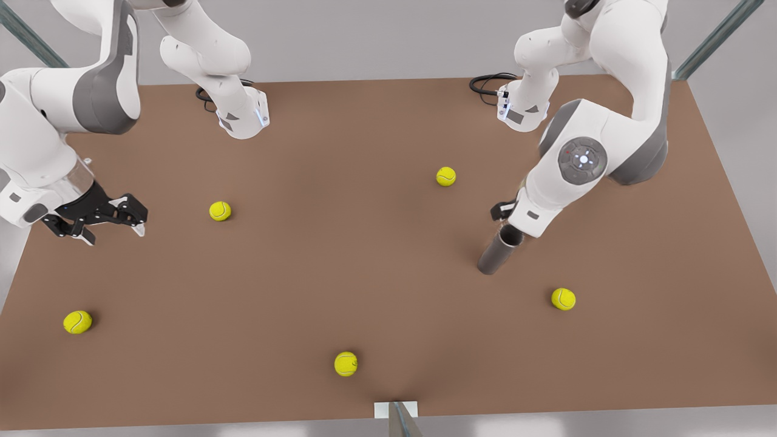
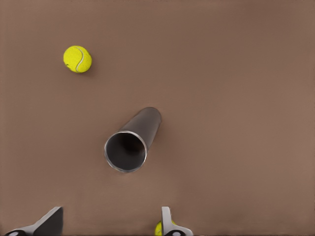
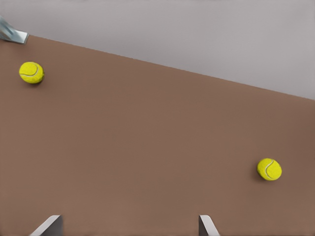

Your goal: Put the tennis tube upright

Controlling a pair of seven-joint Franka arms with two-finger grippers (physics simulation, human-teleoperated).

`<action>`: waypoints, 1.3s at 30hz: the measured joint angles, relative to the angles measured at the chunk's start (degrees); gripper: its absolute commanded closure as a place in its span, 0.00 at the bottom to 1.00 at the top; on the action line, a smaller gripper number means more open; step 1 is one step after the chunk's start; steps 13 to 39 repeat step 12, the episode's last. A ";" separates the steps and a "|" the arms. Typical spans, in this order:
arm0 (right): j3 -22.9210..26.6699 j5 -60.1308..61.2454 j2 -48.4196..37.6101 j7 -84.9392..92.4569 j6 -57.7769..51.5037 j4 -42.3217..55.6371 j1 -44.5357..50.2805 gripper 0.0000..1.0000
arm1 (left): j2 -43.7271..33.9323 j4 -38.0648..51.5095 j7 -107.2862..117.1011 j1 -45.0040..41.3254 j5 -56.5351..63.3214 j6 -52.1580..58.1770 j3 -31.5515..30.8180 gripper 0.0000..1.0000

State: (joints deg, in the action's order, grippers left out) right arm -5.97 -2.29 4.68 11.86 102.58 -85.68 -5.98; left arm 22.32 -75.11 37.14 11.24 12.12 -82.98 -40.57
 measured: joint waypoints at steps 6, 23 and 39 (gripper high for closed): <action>0.00 -0.08 0.15 0.53 0.85 0.43 0.14 0.00 | -8.72 -1.50 -35.93 -11.30 -6.15 0.98 41.18 0.01; 0.46 -0.90 2.95 0.45 2.52 0.14 -1.29 0.00 | -17.48 -14.12 -35.91 -8.81 -12.72 -7.10 35.76 0.01; 0.46 -0.90 2.95 0.45 2.52 0.14 -1.29 0.00 | -17.48 -14.12 -35.91 -8.81 -12.72 -7.10 35.76 0.01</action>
